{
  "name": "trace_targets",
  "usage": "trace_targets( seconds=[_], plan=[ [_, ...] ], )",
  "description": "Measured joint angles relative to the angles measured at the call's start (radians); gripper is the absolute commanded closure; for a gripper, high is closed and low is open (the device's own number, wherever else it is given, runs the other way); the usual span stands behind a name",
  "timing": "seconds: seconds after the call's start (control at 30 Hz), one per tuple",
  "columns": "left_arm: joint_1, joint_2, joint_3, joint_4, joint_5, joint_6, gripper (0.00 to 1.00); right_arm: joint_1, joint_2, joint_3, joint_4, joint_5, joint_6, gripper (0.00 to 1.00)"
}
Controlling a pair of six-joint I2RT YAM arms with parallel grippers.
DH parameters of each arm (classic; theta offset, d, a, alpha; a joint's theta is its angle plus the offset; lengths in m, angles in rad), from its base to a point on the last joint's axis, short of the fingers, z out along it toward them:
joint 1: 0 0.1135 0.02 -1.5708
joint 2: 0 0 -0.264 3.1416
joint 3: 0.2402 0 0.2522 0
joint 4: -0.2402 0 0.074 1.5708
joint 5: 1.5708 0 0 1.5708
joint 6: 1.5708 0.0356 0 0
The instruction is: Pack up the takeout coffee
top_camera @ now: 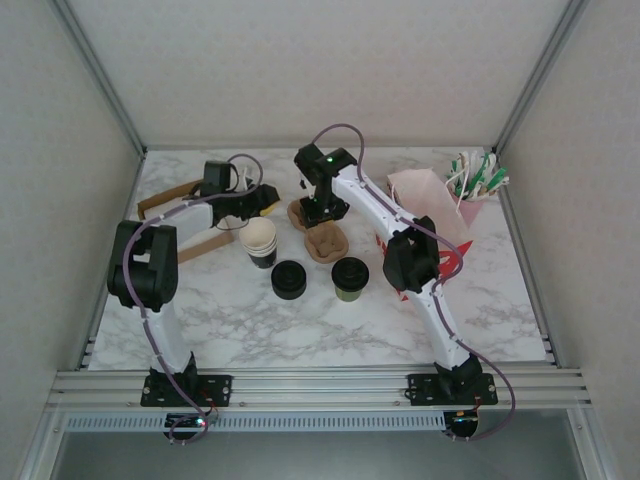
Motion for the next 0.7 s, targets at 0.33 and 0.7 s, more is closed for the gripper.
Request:
trace_targets(
  seconds=[0.33, 0.7],
  plan=[
    [0.006, -0.019, -0.061, 0.014, 0.002, 0.014, 0.73, 0.0, 0.024, 0.044, -0.016, 0.01, -0.021, 0.54],
    [0.026, -0.028, -0.071, 0.014, 0.002, 0.031, 0.74, 0.0, 0.095, 0.105, -0.021, 0.009, -0.029, 0.55]
  ],
)
